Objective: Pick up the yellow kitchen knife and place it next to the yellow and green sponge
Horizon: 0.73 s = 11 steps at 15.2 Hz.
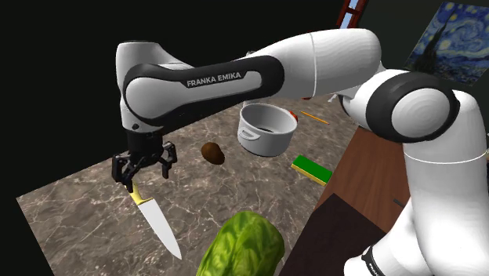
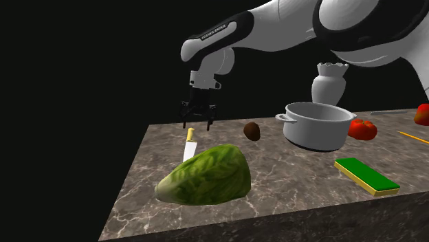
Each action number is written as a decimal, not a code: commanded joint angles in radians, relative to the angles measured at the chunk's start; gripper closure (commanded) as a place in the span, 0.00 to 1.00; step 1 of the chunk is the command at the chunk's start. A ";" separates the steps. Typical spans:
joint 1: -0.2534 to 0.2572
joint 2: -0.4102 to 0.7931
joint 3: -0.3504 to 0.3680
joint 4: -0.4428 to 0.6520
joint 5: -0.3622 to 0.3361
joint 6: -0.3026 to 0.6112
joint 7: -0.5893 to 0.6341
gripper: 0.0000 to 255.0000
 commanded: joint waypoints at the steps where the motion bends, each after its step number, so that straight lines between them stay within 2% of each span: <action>1: 0.020 0.046 -0.002 0.060 -0.007 -0.012 0.011 0.00; 8: 0.027 0.067 -0.005 -0.010 -0.012 0.078 0.014 0.00; 11: 0.027 0.067 -0.005 -0.011 -0.012 0.078 0.014 0.00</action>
